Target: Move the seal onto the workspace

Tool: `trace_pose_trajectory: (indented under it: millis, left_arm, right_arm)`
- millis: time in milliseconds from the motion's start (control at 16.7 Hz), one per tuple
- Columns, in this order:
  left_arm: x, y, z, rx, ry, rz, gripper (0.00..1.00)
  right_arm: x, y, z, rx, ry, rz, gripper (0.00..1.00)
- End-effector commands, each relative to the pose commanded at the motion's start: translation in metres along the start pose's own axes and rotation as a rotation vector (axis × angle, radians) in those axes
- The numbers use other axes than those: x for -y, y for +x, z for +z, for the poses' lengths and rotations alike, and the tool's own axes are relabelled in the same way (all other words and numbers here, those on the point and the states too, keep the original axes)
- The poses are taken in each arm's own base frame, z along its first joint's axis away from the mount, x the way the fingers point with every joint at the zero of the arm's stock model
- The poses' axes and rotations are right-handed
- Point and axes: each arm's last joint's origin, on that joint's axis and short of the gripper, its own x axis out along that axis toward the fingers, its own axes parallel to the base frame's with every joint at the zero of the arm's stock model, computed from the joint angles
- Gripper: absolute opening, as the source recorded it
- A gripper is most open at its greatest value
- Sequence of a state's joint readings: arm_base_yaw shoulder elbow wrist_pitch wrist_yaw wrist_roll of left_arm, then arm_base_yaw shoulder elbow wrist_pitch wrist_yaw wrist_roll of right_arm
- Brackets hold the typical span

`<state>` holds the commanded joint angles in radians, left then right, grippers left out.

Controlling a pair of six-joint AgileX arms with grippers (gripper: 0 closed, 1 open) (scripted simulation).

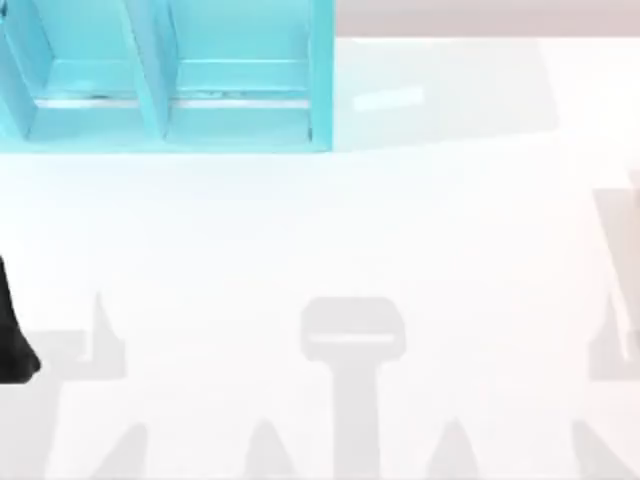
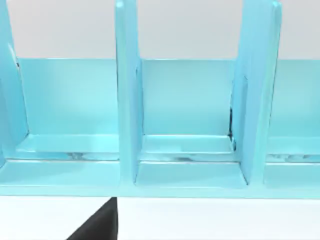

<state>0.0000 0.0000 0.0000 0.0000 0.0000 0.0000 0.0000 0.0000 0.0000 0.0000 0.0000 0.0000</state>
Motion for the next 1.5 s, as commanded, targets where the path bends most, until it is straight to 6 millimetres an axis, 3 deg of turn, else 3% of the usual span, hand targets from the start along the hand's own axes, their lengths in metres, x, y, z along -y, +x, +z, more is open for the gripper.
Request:
trace_pose_trajectory:
  millis: [300,540,720,900,1200,1500]
  left_arm:
    - [0.000,0.000,0.000,0.000,0.000,0.000,1.00]
    - [0.000,0.000,0.000,0.000,0.000,0.000,1.00]
    - [0.000,0.000,0.000,0.000,0.000,0.000,1.00]
    - [0.000,0.000,0.000,0.000,0.000,0.000,1.00]
    - [0.000,0.000,0.000,0.000,0.000,0.000,1.00]
    - [0.000,0.000,0.000,0.000,0.000,0.000,1.00]
  right_arm:
    - [0.003,0.001,0.010,-0.063,-0.040,-0.034,1.00]
    - [0.012,0.008,0.045,-0.284,-0.144,-0.106,1.00]
    - [0.025,0.029,0.081,-0.540,-0.211,-0.146,1.00]
    - [0.050,0.070,0.105,-0.859,-0.229,-0.153,1.00]
    - [0.107,0.134,0.103,-1.320,-0.136,-0.098,1.00]
    - [0.142,0.159,0.084,-1.550,-0.011,-0.017,1.00]
